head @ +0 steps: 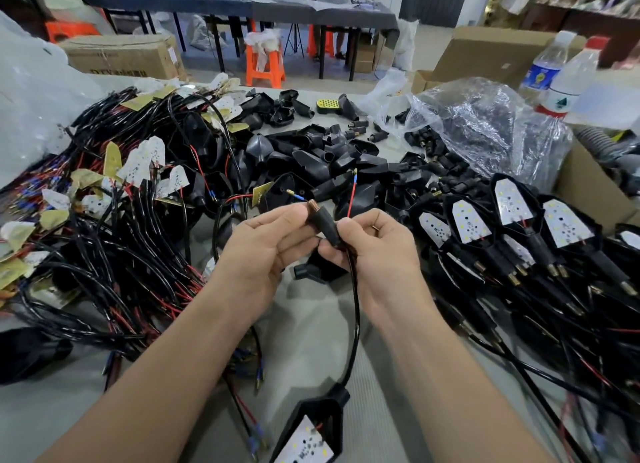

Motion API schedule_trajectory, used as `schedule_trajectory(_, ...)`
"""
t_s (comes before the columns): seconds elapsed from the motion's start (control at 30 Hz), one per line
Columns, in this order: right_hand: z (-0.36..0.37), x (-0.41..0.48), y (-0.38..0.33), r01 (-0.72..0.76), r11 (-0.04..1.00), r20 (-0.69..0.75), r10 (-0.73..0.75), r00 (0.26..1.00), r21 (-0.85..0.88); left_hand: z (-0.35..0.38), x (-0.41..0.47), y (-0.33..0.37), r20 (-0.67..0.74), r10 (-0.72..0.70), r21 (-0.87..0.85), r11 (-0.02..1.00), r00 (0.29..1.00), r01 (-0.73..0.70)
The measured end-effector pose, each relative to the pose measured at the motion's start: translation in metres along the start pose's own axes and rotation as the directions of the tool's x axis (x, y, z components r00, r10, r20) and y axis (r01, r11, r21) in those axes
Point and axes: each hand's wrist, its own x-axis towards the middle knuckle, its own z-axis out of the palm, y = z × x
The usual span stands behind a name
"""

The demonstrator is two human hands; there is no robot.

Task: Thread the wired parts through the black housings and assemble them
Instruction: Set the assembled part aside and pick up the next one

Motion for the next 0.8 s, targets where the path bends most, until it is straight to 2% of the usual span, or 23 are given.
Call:
schedule_trajectory(0.1, 0.000, -0.001, -0.001, 0.059, 0.988, 0.029, -0.056, 0.998, -0.139, 0.002, -0.001, 0.002, -0.074, 0.009, 0.023, 1.000, 0.997, -0.007)
schedule_trajectory(0.17, 0.001, -0.003, -0.002, 0.061, 0.986, 0.033, -0.057, 0.998, -0.155, 0.002, -0.002, 0.004, -0.117, 0.017, 0.024, 1.000, 0.993, -0.014)
schedule_trajectory(0.3, -0.001, -0.003, -0.008, -0.025, 0.997, 0.043, 0.022, 0.999, 0.071, 0.000, -0.001, 0.009, -0.256, -0.004, -0.084, 0.996, 0.967, -0.018)
schedule_trajectory(0.37, -0.005, -0.002, -0.011, -0.006, 0.993, 0.048, 0.001, 0.999, 0.115, 0.000, 0.000, 0.009, -0.288, -0.007, -0.107, 0.994, 0.957, -0.025)
schedule_trajectory(0.47, -0.006, -0.004, -0.014, 0.114, 0.993, 0.036, -0.112, 0.993, -0.045, 0.000, 0.001, 0.008, -0.330, -0.010, -0.102, 0.994, 0.944, -0.025)
schedule_trajectory(0.6, -0.004, -0.006, -0.012, 0.186, 0.965, 0.039, -0.182, 0.983, -0.185, 0.000, 0.002, 0.004, -0.405, 0.036, -0.025, 0.998, 0.914, -0.050)
schedule_trajectory(0.7, -0.001, -0.006, -0.009, 0.207, 0.958, 0.075, -0.196, 0.978, -0.199, 0.001, 0.003, 0.001, -0.426, 0.055, 0.007, 0.998, 0.903, -0.057)
schedule_trajectory(0.8, -0.003, -0.004, -0.007, 0.223, 0.954, 0.032, -0.221, 0.975, -0.200, 0.000, 0.004, 0.000, -0.440, 0.047, 0.001, 0.999, 0.897, -0.052)
